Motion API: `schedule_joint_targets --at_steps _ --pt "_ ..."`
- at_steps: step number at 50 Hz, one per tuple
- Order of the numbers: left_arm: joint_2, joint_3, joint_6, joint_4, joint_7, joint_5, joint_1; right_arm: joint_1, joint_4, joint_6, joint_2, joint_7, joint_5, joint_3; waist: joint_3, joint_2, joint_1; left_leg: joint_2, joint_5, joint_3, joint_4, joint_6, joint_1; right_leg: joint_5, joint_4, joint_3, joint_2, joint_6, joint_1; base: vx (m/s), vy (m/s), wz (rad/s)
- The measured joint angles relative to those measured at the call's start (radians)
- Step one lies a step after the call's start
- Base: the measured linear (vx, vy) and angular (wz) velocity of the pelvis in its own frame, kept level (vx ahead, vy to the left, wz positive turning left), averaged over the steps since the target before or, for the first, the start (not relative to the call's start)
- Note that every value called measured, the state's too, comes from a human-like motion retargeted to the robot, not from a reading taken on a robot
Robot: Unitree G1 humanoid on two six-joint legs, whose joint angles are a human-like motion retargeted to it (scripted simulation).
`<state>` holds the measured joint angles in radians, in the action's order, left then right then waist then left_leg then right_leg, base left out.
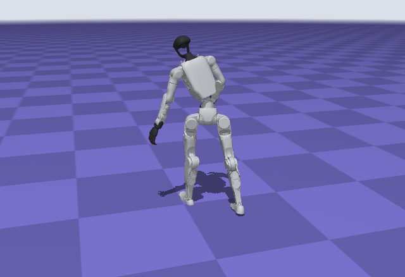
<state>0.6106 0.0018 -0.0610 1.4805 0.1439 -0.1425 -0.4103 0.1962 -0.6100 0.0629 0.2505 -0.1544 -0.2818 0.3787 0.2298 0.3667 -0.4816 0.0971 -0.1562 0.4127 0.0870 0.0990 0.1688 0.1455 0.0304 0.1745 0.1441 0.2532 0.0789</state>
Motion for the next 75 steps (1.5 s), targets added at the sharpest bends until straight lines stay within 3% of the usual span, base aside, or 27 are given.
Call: schedule_joint_targets --at_steps 10,20,26,32,36,40,43,47,51,55,60,63,70,75 --pt "-0.134 -0.272 -0.062 -0.237 -0.028 -0.033 -0.51 -0.304 -0.091 -0.034 0.06 0.126 0.01 -0.147 -0.079 -0.057 0.33 -0.02 -0.088 -0.099 -0.005 0.017 -0.105 -0.081 0.025 -0.054 -0.034 -0.015 -0.09 0.29 0.17 0.54" --pt "-0.15 -0.515 -0.044 -0.317 -0.034 0.146 -0.827 -0.365 -0.452 -0.11 0.041 0.103 0.102 -0.262 -0.048 -0.133 0.561 -0.04 -0.162 -0.189 -0.041 0.037 -0.2 -0.21 0.054 -0.174 -0.034 -0.03 -0.235 0.28 0.07 0.52" --pt "-0.17 -0.551 -0.066 -0.377 -0.096 0.239 -0.773 -0.398 -0.571 -0.118 0.007 0.199 0.068 -0.322 -0.059 -0.166 0.614 -0.062 -0.205 -0.251 -0.062 0.04 -0.238 -0.24 0.057 -0.242 -0.018 0.008 -0.294 0.35 -0.05 0.6" --pt "-0.167 -0.46 -0.079 -0.476 -0.148 0.255 -0.475 -0.413 -0.515 -0.107 0.004 0.209 0.108 -0.423 -0.094 -0.238 0.643 -0.07 -0.228 -0.321 -0.069 0.044 -0.26 -0.246 0.057 -0.327 -0.002 0.009 -0.268 0.39 -0.17 0.68" --pt "-0.204 -0.342 -0.069 -0.478 -0.096 0.189 -0.19 -0.359 -0.47 -0.086 0.01 0.095 0.193 -0.449 -0.078 -0.299 0.614 -0.103 -0.209 -0.375 -0.092 0.016 -0.269 -0.194 0.056 -0.366 0.048 0.009 -0.223 0.36 -0.1 0.64" --pt "-0.256 -0.222 -0.054 -0.385 -0.01 0.081 0.087 -0.225 -0.48 -0.057 0.042 -0.052 0.232 -0.366 -0.012 -0.344 0.536 -0.152 -0.168 -0.421 -0.145 -0.034 -0.254 -0.151 0.052 -0.371 0.096 0.009 -0.18 0.3 -0.13 0.25" --pt "-0.265 -0.141 -0.016 -0.243 0.011 0.03 0.253 -0.093 -0.51 -0.061 0.088 -0.095 0.159 -0.23 0.051 -0.359 0.457 -0.189 -0.149 -0.431 -0.185 -0.075 -0.195 -0.126 0.042 -0.355 0.122 0.005 -0.163 0.26 -0.15 -0.11" --pt "-0.219 -0.019 0.064 -0.038 -0.059 0.064 0.43 0.111 -0.566 -0.091 0.163 -0.03 -0.068 -0.033 0.13 -0.368 0.355 -0.203 -0.136 -0.373 -0.16 -0.108 -0.078 -0.095 0.033 -0.33 0.13 0.005 -0.145 0.25 -0.12 -0.32" --pt "-0.141 0.117 0.09 0.069 -0.149 0.128 0.605 0.308 -0.609 -0.089 0.213 0.027 -0.237 0.077 0.197 -0.376 0.252 -0.158 -0.109 -0.249 -0.048 -0.081 0.015 -0.062 0.032 -0.298 0.091 0.009 -0.108 0.31 -0.09 -0.6" --pt "-0.086 0.265 0.063 0.072 -0.207 0.113 0.773 0.439 -0.584 -0.07 0.235 0.003 -0.235 0.085 0.231 -0.363 0.14 -0.088 -0.094 -0.143 0.0 -0.02 0.088 -0.024 0.025 -0.249 0.037 0.009 -0.068 0.4 -0.08 -0.84" --pt "-0.073 0.389 0.047 0.048 -0.248 0.008 0.886 0.468 -0.397 -0.04 0.24 -0.025 -0.158 0.036 0.203 -0.298 0.024 -0.016 -0.037 -0.073 0.0 0.006 0.105 0.017 0.006 -0.171 -0.006 0.009 -0.039 0.47 0.03 -0.93" --pt "-0.079 0.388 0.046 0.042 -0.247 -0.029 0.869 0.432 -0.235 -0.014 0.227 0.003 -0.139 0.014 0.163 -0.242 -0.012 0.005 0.02 -0.047 0.0 -0.001 0.079 0.035 -0.005 -0.128 -0.013 0.009 -0.026 0.49 0.15 -0.78" --pt "-0.092 0.182 -0.014 -0.053 -0.153 -0.065 0.599 0.252 0.052 0.046 0.181 0.049 -0.073 0.006 0.05 -0.134 -0.007 -0.024 0.023 -0.043 0.0 -0.016 0.009 0.018 -0.03 -0.082 0.018 0.009 0.011 0.46 0.25 -0.17" --pt "-0.143 0.063 -0.042 -0.146 -0.071 -0.098 0.24 0.105 0.089 0.047 0.133 0.055 -0.036 -0.012 -0.012 -0.114 0.045 -0.051 -0.037 -0.089 -0.009 -0.016 -0.039 0.039 -0.037 -0.109 0.016 -0.001 0.012 0.37 0.2 0.44"
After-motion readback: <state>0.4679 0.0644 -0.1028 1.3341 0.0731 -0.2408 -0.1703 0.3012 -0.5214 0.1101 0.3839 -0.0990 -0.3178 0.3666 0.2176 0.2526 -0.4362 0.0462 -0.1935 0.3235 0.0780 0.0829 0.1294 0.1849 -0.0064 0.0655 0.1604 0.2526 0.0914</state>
